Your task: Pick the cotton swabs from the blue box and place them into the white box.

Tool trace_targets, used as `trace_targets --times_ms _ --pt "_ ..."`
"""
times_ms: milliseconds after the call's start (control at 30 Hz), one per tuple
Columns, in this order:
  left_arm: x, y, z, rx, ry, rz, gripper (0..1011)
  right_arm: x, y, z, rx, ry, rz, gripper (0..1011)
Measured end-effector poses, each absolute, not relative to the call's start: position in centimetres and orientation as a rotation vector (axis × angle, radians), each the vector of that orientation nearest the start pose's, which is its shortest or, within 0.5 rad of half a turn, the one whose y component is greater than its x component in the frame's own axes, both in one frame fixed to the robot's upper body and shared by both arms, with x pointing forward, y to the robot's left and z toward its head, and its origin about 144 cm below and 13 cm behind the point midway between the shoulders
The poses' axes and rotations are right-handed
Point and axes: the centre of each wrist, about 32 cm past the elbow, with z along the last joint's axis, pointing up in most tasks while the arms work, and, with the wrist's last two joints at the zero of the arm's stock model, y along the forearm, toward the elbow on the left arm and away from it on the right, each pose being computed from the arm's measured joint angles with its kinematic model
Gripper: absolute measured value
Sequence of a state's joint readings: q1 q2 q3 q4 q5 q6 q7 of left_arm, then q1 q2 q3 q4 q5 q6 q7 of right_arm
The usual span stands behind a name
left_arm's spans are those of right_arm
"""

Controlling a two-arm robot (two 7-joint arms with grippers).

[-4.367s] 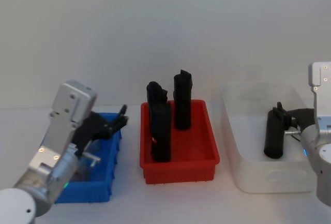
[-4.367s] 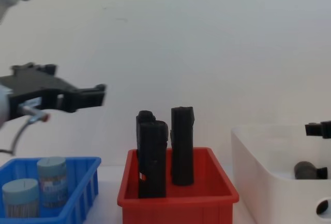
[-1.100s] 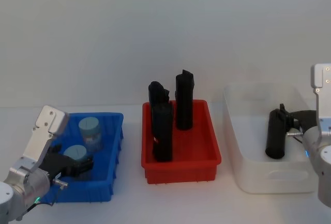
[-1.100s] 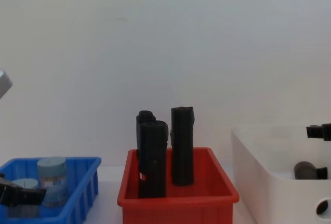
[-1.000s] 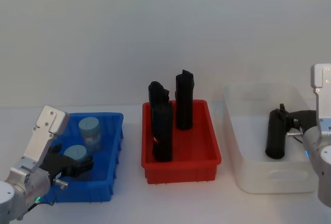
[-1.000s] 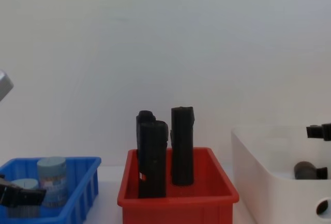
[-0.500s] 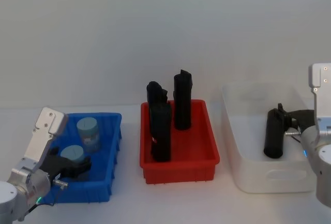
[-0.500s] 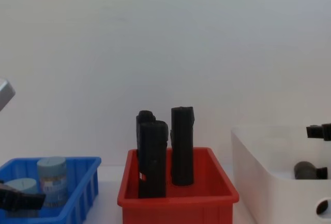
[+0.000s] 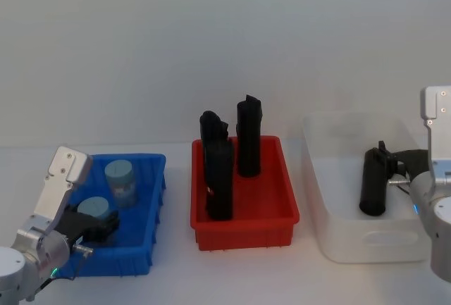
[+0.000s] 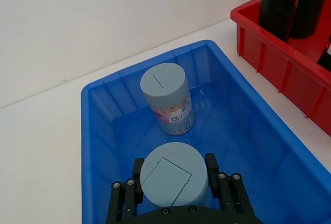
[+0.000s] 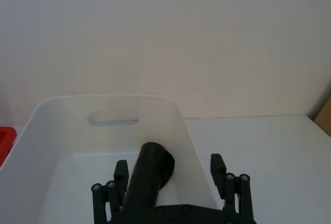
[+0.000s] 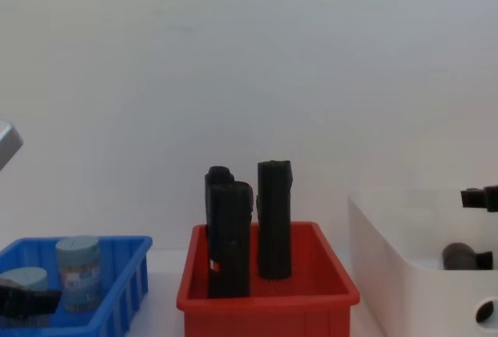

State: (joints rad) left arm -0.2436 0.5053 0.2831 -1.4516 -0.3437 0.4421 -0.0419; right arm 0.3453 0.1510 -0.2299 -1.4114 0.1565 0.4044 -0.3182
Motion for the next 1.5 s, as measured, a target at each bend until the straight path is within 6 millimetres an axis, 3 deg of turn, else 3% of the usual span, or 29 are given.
trace_targets --times_ms 733,1033,1500 --pt "51.3 31.0 118.5 0.486 0.131 1.37 697 54.8 -20.7 120.8 -0.287 0.087 -1.693 1002" --pt "50.4 30.6 119.7 0.433 0.058 1.38 696 54.7 -20.7 120.8 -0.287 0.087 -1.693 1002" --pt "48.5 29.1 122.9 0.29 -0.128 1.342 696 54.8 -20.7 120.8 -0.288 0.082 -1.693 1002"
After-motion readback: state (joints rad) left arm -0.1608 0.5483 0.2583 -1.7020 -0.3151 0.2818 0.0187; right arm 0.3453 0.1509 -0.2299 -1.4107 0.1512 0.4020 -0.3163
